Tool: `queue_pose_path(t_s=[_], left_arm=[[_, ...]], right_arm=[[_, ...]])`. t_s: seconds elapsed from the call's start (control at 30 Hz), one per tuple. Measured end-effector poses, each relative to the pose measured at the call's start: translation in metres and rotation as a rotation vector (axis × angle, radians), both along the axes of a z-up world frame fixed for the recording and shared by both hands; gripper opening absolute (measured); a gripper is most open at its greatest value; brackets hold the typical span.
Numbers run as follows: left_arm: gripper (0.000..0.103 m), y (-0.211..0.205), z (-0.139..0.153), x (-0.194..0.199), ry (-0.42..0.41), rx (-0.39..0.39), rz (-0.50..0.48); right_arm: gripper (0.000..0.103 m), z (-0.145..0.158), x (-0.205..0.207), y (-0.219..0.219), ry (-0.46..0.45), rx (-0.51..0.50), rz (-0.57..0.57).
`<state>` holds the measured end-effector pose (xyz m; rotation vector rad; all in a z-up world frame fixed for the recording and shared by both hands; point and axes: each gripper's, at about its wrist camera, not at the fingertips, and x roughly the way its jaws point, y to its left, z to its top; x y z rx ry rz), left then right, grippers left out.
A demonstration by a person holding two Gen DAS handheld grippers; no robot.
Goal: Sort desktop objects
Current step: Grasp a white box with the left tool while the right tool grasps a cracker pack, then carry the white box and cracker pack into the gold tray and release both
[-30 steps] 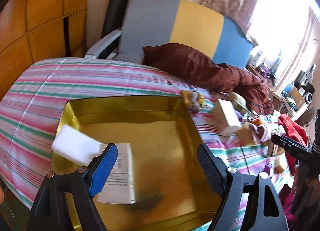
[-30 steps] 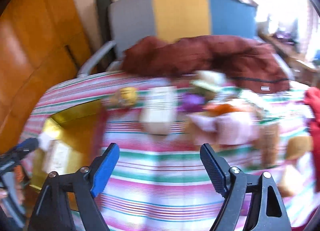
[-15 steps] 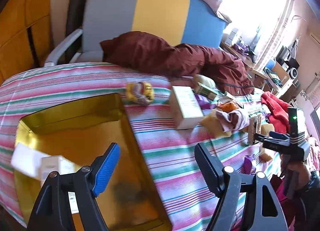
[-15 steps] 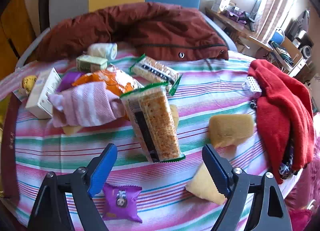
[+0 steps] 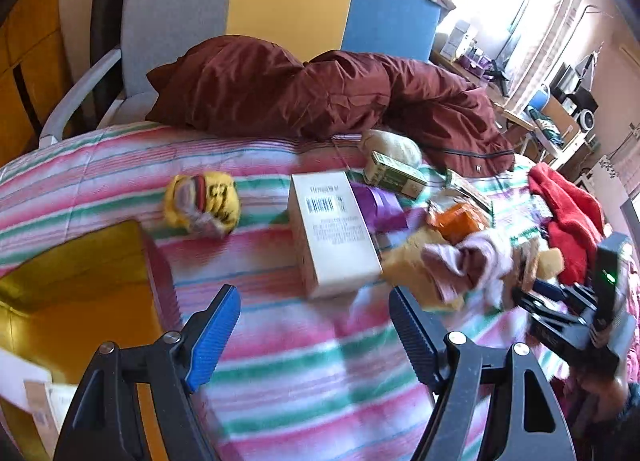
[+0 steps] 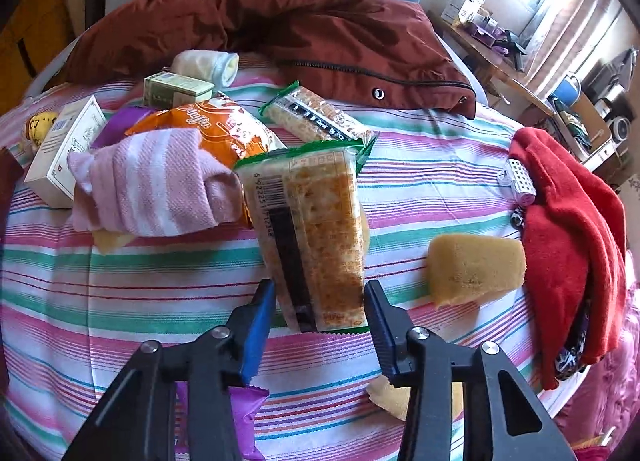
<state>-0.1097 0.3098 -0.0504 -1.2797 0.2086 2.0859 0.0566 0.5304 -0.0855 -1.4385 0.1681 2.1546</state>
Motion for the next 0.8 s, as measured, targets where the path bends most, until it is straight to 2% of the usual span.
queue_pose_path(t_s=[0.27, 0.37, 0.47, 0.53, 0.57, 0.6, 0.67, 0.8], left_arm=[[0.079, 0.047, -0.027, -0.024, -0.014, -0.103, 0.016], [0.081, 0.058, -0.034, -0.031, -0.024, -0.117, 0.022], [0.081, 0.067, -0.039, -0.035, -0.031, -0.124, 0.023], [0.08, 0.071, -0.046, -0.039, -0.048, -0.129, 0.032], [0.076, 0.073, -0.05, -0.04, -0.049, -0.141, 0.034], [0.066, 0.075, -0.054, -0.041, -0.059, -0.154, 0.031], [0.054, 0.074, -0.059, -0.04, -0.088, -0.146, 0.019], [0.051, 0.062, -0.049, -0.023, -0.042, -0.11, -0.017]], right_arm=[[0.036, 0.0, 0.001, 0.001, 0.01, -0.026, -0.007], [0.039, 0.001, 0.003, 0.007, 0.034, -0.066, -0.03], [0.048, 0.002, 0.004, 0.011, 0.049, -0.084, -0.045], [0.049, 0.001, 0.003, 0.011, 0.048, -0.079, -0.046], [0.048, 0.001, 0.003, 0.011, 0.048, -0.082, -0.045], [0.043, 0.0, 0.003, 0.011, 0.05, -0.09, -0.043], [0.038, 0.0, 0.004, 0.011, 0.049, -0.089, -0.037], [0.033, 0.005, 0.005, 0.01, 0.068, -0.079, -0.026]])
